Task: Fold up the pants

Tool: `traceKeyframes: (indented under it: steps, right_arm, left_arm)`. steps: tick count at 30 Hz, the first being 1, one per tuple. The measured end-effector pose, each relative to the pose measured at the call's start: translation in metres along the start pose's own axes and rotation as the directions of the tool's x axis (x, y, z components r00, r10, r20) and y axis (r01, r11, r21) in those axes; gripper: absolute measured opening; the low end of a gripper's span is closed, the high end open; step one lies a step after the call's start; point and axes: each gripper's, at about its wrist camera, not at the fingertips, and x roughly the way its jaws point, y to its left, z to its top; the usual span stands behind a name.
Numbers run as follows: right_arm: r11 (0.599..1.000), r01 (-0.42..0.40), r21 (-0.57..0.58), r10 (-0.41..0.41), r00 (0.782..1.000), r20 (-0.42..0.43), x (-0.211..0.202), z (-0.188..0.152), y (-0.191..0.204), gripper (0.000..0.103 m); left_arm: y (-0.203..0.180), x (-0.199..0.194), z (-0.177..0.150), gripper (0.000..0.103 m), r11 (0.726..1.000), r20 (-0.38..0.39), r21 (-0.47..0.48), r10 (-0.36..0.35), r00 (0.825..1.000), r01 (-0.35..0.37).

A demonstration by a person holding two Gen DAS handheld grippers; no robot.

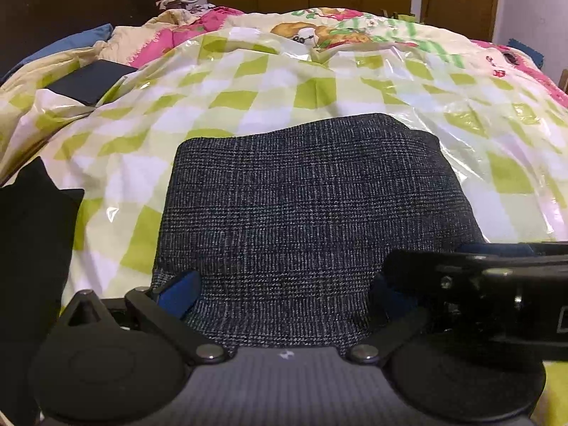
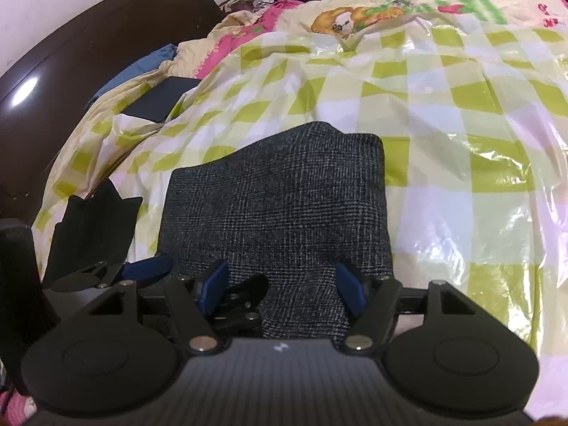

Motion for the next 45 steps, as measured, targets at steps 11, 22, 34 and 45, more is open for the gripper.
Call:
traceKeyframes:
  steps: [11,22,34,45]
  right_arm:
    - [0.999,-0.019,0.031,0.019,1.000,-0.003,0.003,0.001,-0.003,0.071]
    - [0.998,-0.031,0.059,0.030,0.999,0.017,-0.012,0.003,-0.007,0.071]
    - [0.998,-0.006,0.068,0.005,1.000,0.026,-0.034,-0.003,-0.008,0.071]
    - [0.998,0.028,0.049,-0.029,0.999,0.032,-0.047,-0.009,-0.002,0.071]
  left_arm:
    - [-0.003,0.001,-0.002,0.103,1.000,0.036,0.000,0.023,0.999,-0.023]
    - [-0.002,-0.017,0.007,0.103,0.999,0.001,-0.024,0.044,0.999,-0.044]
    - [0.000,-0.049,0.004,0.103,0.997,-0.013,-0.027,0.076,0.997,-0.076]
    - [0.003,-0.066,0.000,0.103,0.995,-0.013,-0.021,0.100,0.995,-0.100]
